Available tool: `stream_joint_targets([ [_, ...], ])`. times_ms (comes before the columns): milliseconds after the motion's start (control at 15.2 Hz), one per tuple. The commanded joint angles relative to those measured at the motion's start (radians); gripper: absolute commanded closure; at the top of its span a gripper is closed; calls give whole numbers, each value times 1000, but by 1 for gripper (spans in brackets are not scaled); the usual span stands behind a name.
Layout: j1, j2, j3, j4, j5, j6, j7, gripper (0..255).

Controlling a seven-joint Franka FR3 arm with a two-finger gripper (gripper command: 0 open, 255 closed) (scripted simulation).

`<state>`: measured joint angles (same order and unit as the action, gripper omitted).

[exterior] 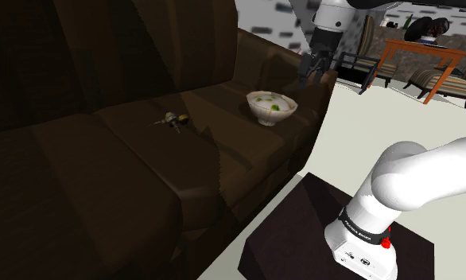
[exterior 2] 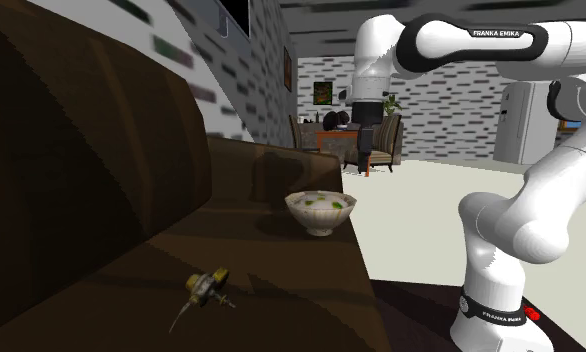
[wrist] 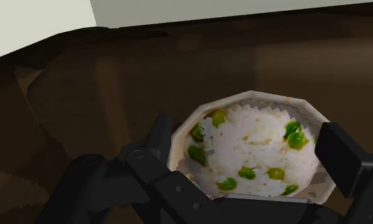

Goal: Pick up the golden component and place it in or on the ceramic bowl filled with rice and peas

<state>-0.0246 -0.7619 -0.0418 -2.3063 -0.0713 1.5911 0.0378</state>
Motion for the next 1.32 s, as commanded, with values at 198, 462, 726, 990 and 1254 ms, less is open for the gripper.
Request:
stream_joint_targets([
  [198,1,26,79,-9,43,30,133,0],
  [462,1,88,183,5,93,75,308,0],
  [726,-6,180,284,48,126,121,483,0],
  [990,-22,298,381,120,134,163,659,0],
  [1254,-41,440,472,220,110,195,842,0],
])
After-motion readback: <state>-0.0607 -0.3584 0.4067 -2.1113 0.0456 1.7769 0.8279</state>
